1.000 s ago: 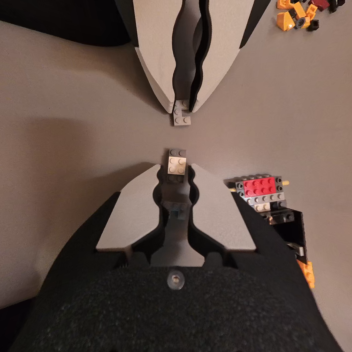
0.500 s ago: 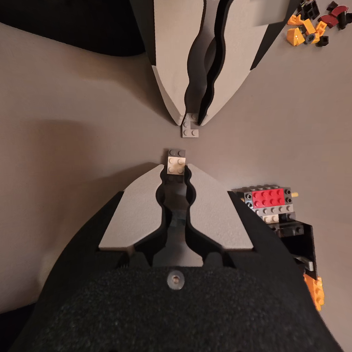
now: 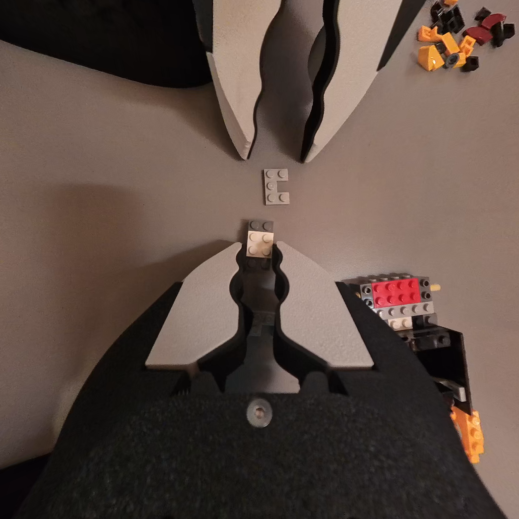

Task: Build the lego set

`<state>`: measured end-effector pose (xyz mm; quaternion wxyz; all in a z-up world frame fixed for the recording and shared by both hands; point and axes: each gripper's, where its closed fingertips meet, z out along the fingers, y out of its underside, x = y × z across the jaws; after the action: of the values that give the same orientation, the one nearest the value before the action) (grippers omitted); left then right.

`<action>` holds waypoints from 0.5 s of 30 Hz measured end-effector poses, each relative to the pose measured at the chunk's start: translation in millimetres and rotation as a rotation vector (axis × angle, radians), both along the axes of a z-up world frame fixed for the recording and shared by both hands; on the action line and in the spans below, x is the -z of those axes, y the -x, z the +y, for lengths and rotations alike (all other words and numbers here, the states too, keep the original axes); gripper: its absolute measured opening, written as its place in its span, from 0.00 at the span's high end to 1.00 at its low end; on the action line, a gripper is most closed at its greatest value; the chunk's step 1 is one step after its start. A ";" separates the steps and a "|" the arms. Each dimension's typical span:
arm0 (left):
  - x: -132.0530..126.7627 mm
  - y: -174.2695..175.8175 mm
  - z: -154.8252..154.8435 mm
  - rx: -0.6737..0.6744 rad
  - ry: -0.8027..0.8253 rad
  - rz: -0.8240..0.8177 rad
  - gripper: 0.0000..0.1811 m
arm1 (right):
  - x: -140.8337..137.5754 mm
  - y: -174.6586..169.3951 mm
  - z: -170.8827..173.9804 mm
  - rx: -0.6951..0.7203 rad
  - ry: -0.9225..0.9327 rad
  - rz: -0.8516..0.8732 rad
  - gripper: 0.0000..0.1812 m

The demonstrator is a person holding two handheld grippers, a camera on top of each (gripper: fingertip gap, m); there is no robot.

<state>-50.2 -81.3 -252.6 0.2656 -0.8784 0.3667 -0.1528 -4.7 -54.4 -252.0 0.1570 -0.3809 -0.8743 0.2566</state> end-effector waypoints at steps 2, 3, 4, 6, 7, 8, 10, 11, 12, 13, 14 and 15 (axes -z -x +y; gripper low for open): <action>0.2 -0.5 -1.2 0.007 0.003 0.001 0.81 | -0.1 0.4 0.2 0.001 0.001 0.004 0.90; 0.3 -0.8 -0.8 0.008 0.000 0.001 0.81 | -0.1 0.8 0.2 0.003 0.001 0.005 0.90; 0.4 -1.4 0.0 0.008 -0.004 0.001 0.81 | 0.0 1.0 0.2 0.003 0.002 0.007 0.90; 0.5 -2.6 1.9 0.008 -0.015 -0.002 0.82 | -0.2 2.4 0.4 0.006 0.002 0.016 0.90; 0.5 -3.0 2.8 0.007 -0.019 -0.003 0.83 | -0.2 2.7 0.4 0.007 0.005 0.017 0.90; 0.6 -3.5 3.5 0.007 -0.024 -0.005 0.83 | -0.3 3.3 0.7 0.010 0.006 0.020 0.90; 0.6 -5.1 5.1 0.008 -0.032 -0.009 0.84 | -0.3 4.1 1.2 0.014 0.011 0.024 0.90; 0.7 -6.2 5.3 0.011 -0.035 -0.011 0.85 | -0.3 4.5 1.7 0.017 0.013 0.025 0.90; 0.7 -7.4 5.5 0.015 -0.039 -0.011 0.85 | -0.4 5.3 2.5 0.023 0.012 0.030 0.90; 0.8 -8.3 5.9 0.017 -0.041 -0.012 0.86 | -0.4 5.7 2.9 0.025 0.013 0.031 0.90; 0.8 -8.9 6.2 0.018 -0.044 -0.013 0.87 | -0.3 6.0 2.9 0.026 0.014 0.032 0.90; 0.9 -9.1 6.7 0.017 -0.046 -0.013 0.88 | -0.4 6.3 3.1 0.027 0.014 0.035 0.90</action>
<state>-41.1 -74.6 -253.5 0.2868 -0.8679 0.3759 -0.1524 -11.0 -51.3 -251.7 0.1728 -0.3892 -0.8644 0.2672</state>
